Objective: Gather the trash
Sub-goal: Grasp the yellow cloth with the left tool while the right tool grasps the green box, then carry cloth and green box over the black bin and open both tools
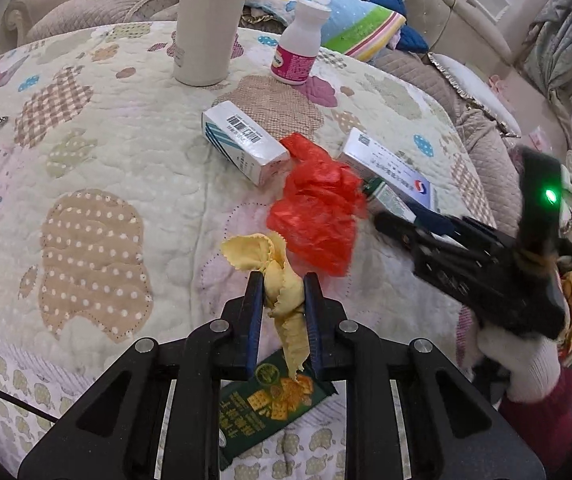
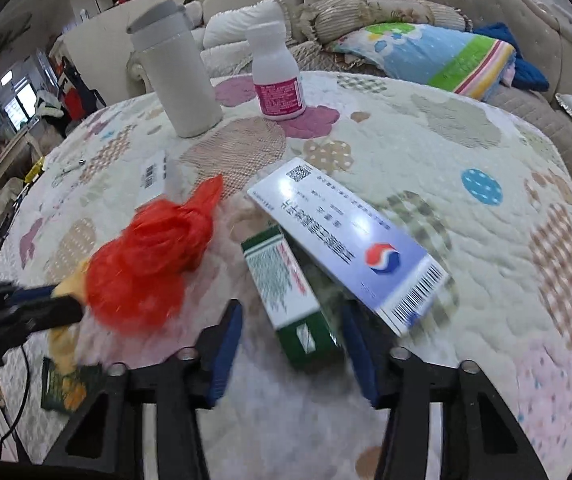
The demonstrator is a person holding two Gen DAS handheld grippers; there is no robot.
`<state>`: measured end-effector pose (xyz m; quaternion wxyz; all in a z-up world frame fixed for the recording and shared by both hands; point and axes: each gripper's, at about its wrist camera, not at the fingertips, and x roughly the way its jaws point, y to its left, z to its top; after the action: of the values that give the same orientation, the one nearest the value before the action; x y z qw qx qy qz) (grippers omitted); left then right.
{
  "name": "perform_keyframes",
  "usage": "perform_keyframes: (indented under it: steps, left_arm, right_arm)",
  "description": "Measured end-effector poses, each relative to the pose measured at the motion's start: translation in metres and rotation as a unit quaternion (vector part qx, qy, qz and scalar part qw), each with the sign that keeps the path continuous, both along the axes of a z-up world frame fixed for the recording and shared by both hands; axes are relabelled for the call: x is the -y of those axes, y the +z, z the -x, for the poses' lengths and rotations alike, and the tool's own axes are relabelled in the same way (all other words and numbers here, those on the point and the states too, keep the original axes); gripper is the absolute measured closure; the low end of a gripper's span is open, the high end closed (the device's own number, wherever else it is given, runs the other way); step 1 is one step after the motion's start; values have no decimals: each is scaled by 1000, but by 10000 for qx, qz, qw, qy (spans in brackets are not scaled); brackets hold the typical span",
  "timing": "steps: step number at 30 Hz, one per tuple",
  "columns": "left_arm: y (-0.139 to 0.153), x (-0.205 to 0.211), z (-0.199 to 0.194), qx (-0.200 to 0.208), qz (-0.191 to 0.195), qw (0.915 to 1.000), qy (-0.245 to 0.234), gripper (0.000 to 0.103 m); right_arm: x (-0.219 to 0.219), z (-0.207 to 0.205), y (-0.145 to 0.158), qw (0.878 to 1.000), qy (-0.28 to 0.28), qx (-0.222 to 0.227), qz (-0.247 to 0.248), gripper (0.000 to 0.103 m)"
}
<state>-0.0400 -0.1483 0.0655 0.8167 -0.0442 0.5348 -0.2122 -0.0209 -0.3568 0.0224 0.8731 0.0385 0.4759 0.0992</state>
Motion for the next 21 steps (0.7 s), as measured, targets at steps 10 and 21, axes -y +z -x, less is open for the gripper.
perform_keyframes:
  steps: [10, 21]
  left_arm:
    - [19, 14, 31, 125, 220, 9992, -310, 86]
    - [27, 56, 66, 174, 276, 9968, -731, 86]
  right_arm:
    - [11, 37, 11, 9999, -79, 32, -118, 77]
    - [39, 120, 34, 9971, -518, 341, -450, 78]
